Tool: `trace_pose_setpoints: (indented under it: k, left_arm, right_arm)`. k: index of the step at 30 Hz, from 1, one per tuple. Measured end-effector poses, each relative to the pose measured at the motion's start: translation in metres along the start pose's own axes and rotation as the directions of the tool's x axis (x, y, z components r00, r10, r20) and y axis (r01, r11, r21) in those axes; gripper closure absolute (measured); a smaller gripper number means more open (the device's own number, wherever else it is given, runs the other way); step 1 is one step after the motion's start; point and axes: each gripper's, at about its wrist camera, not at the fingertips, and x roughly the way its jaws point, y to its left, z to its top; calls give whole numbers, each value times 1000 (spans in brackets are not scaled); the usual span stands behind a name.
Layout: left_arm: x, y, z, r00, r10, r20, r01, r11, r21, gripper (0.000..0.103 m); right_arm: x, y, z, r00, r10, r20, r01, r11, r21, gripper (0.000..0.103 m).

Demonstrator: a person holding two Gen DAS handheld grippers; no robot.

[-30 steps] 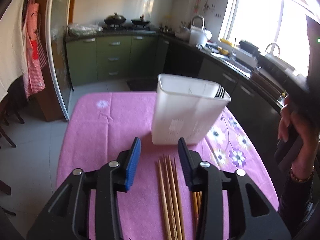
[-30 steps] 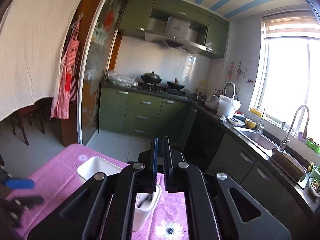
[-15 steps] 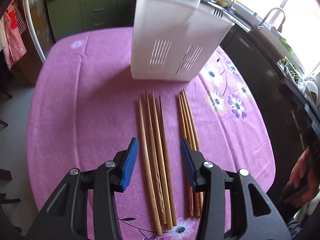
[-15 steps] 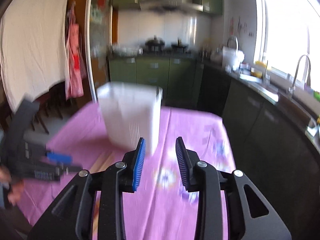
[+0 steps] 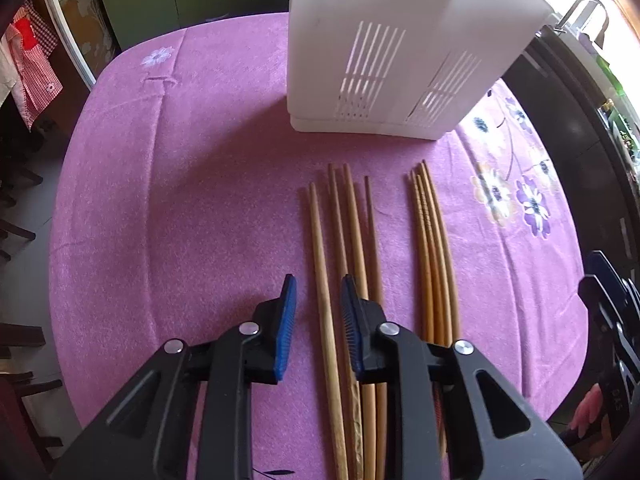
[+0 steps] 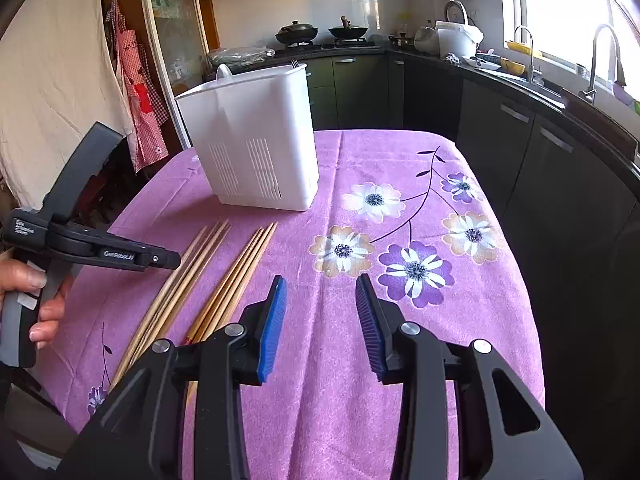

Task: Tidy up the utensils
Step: 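Grasp one wooden chopstick with the left tool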

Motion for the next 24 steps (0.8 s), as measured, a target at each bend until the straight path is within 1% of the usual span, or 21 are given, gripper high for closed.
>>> trace_pose_setpoints:
  k: [5,7,13,15,17,23,24]
  left_arm:
    - [14,-1,8,999,35,-23,-35,999,5,87]
    - [19,-7,12,998,53,-28,-52,998,17,89]
    - [29,-26,28,997,76,-24,-75,996,45,89]
    - [31,-27,30,997,76,-25,-74,996,50,89]
    - [30,-27,32,997,75,-31,-73,996,44,95]
    - [25,-15,24,997,66,-43,-65,997,35,96]
    - [24,-13,23,998,53,-42,-52,998,26,97]
  right_arm:
    - [0,0,0,1000,7,-9,-7,1000,10,66]
    - [1,-1,0,1000,9,-11,-8,1000,14,65]
    - [6,-2,0,1000,16,-24,-15,1000,25,63]
    - [8,-1,-1,999,21,-28,-20,999,25,63]
    - [9,-1,-2,999,24,-32,-23,999,24,63]
    - [8,-3,-2,999,28,-27,-27,999,36,61]
    - [7,-3,-2,999,28,-26,-27,999,36,61]
